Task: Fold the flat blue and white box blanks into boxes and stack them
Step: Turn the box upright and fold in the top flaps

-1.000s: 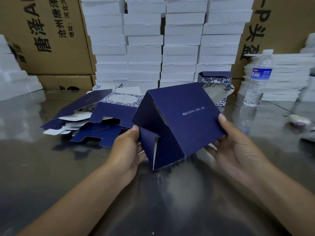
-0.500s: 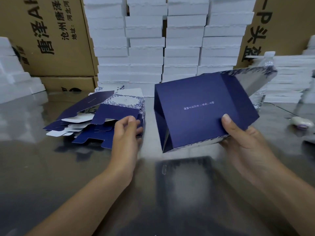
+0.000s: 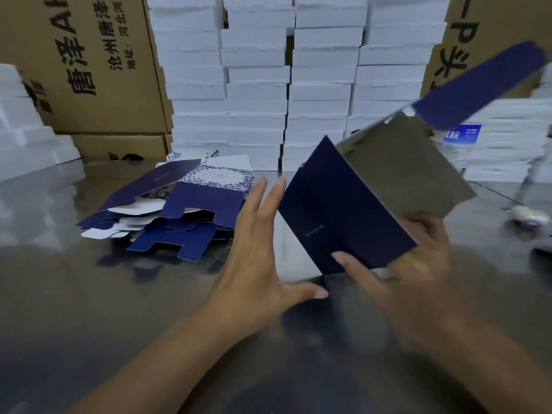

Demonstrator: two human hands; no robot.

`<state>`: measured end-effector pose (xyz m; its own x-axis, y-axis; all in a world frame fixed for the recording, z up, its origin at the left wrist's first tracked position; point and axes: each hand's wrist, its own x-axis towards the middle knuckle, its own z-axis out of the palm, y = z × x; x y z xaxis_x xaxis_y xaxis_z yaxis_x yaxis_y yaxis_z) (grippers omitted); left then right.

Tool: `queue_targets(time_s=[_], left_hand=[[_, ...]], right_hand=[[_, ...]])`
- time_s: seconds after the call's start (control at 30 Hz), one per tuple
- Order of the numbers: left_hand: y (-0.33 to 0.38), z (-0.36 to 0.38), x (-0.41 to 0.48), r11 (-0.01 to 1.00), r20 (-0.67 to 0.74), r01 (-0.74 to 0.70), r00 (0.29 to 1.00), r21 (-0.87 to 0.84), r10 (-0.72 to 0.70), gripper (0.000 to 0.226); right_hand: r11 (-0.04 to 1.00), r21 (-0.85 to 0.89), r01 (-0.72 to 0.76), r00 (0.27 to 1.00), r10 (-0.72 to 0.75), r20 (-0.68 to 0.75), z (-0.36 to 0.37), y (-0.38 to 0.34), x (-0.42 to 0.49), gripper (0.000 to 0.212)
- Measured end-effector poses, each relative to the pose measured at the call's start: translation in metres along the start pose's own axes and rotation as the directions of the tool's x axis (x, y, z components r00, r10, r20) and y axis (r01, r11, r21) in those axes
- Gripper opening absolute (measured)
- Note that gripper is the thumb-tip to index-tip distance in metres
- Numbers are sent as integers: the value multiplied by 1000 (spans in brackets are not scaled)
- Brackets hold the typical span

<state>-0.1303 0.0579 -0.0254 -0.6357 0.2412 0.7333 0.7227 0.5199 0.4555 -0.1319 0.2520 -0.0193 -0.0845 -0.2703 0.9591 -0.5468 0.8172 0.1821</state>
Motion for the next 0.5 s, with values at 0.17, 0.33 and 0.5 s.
queue_targets(time_s=[0.17,0.33,0.5], left_hand=[[-1,1,-1,998,51,33,998,-49,-30,132],[3,-1,1,999,35,19,999,-44,-18,119],[-3,-9,4,998,20,-50,999,-28,51,115]], right_hand=[[994,85,70,996,-73,43,-1,-17,8,42],[966,254,53,960,-120,254,-10,-34,10,42],[921,387,-33,934,-109,339,-16,-35,16,17]])
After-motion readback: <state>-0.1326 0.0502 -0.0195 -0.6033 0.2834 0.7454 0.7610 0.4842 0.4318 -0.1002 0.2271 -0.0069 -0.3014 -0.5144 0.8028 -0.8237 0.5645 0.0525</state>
